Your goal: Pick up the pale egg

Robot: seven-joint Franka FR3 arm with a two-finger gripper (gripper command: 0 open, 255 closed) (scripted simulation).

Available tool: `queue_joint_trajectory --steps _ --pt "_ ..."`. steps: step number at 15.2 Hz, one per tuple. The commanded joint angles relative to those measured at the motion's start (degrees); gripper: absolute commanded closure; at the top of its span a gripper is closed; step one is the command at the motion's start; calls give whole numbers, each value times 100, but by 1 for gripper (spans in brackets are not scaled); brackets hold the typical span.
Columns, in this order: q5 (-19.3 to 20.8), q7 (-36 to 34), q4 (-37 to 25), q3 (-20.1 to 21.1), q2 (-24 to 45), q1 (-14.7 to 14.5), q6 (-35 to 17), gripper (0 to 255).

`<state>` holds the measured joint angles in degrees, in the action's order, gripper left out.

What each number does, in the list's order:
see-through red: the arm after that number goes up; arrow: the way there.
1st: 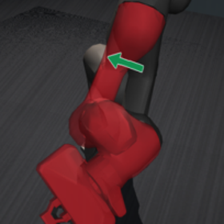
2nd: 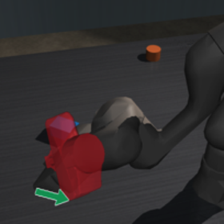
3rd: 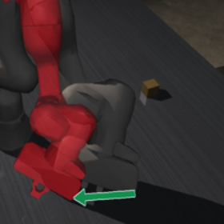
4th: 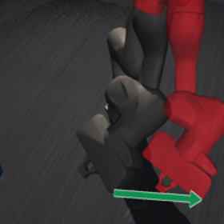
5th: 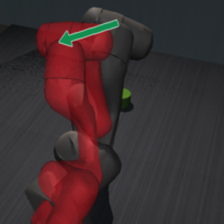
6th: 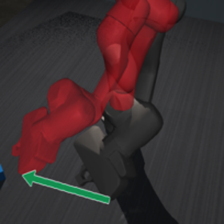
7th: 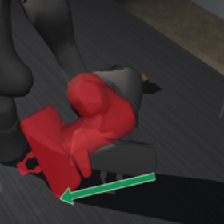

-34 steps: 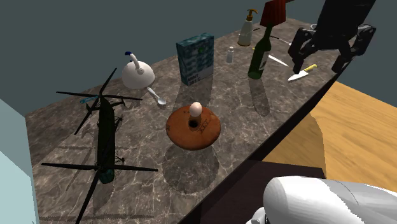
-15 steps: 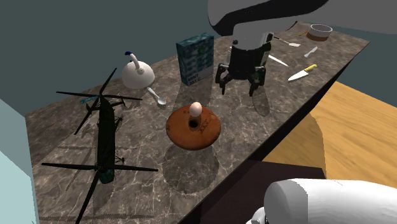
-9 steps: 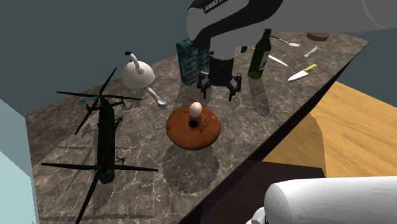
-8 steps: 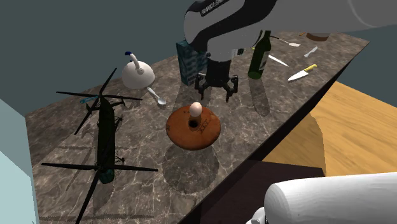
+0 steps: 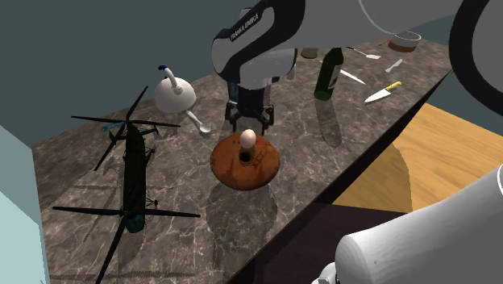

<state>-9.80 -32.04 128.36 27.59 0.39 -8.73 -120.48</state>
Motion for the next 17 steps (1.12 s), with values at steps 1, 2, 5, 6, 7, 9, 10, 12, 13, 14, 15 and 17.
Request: queue_joint_trajectory --steps 1,2,5,6,7,9,10,12,13,14,15,17 --pt "39 -44 29 15 135 -16 -158 0" --pt "58 -52 59 16 186 -20 -236 0" --pt "121 -77 144 17 346 -32 -469 0" --pt "158 -93 184 15 435 -39 -591 0" --pt "157 -92 185 15 434 -40 -591 0" --pt "161 -98 180 15 442 -42 -593 255" --pt "159 -98 185 16 439 -43 -596 255" --pt "160 -99 185 16 441 -43 -598 255" --pt "160 -98 185 16 441 -43 -598 255" --pt "160 -99 185 16 443 -43 -599 255" --pt "160 -98 184 16 442 -43 -598 255" --pt "160 -97 184 16 441 -42 -597 255"
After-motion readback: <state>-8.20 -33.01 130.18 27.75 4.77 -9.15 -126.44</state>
